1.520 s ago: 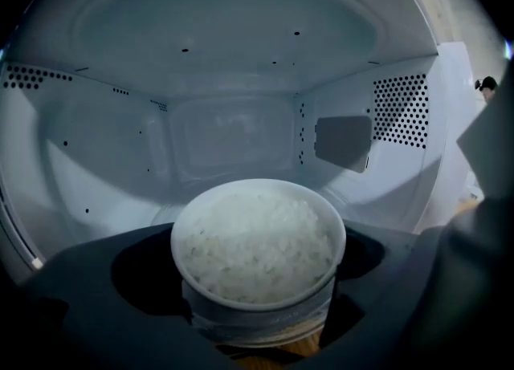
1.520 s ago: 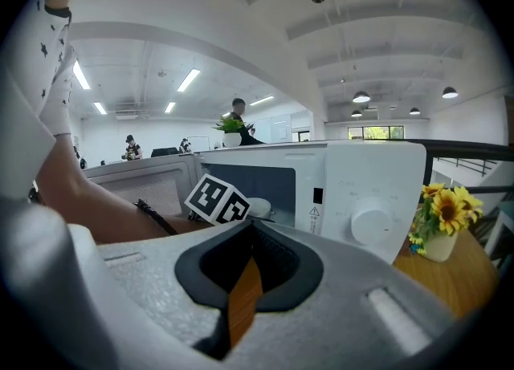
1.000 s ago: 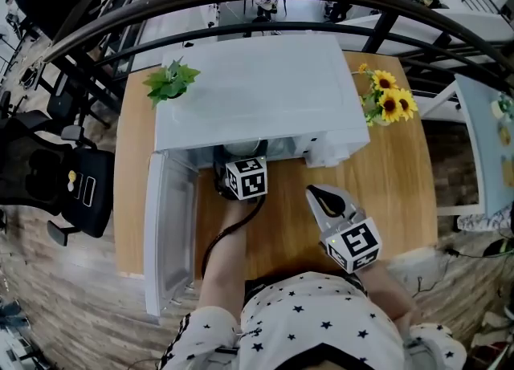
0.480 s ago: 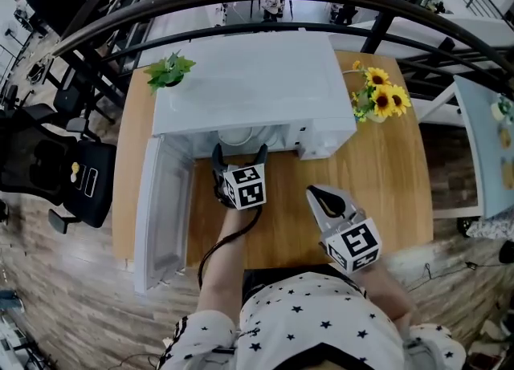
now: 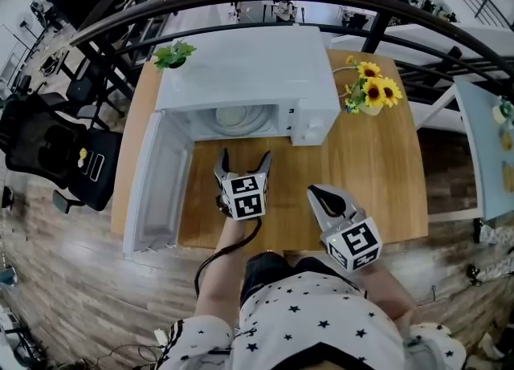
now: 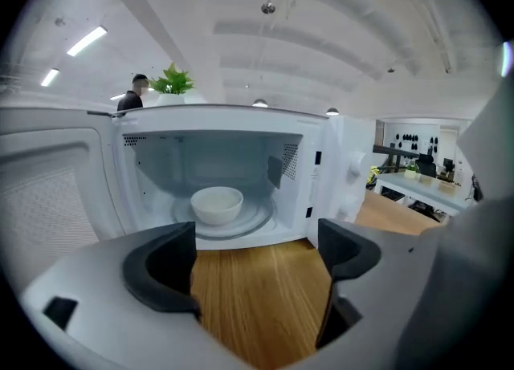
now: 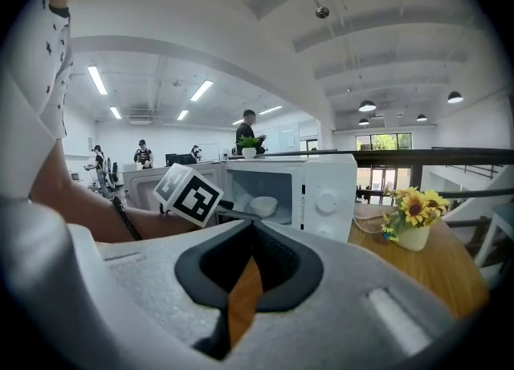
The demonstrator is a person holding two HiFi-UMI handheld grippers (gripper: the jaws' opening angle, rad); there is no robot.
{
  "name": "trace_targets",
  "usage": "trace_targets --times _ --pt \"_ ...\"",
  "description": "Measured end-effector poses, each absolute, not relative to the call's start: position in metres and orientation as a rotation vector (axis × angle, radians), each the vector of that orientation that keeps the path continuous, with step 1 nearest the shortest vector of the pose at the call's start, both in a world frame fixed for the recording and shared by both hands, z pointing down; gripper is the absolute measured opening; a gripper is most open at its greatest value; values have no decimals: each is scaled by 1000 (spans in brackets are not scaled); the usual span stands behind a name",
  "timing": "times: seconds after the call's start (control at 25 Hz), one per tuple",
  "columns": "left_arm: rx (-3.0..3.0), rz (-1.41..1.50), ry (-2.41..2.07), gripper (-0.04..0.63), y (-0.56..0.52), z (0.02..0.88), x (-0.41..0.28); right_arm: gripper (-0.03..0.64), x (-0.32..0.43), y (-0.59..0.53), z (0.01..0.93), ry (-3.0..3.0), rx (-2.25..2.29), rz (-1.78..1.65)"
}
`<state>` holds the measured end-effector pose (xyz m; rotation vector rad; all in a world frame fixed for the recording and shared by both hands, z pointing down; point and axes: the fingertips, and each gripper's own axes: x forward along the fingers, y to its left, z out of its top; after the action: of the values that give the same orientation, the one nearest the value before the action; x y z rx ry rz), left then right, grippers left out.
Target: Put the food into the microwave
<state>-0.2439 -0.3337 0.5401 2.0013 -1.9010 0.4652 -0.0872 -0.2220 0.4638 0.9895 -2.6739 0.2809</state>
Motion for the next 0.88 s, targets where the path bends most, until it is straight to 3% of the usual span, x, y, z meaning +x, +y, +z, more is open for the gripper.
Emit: trace_targets --times 0.44,0.88 --pt "1983 315 -2063 214 -243 485 -205 6 -49 -162 450 -2730 969 230" --pt "1989 281 -2106 43 -144 461 -166 6 -16 -102 442 -2782 1007 203"
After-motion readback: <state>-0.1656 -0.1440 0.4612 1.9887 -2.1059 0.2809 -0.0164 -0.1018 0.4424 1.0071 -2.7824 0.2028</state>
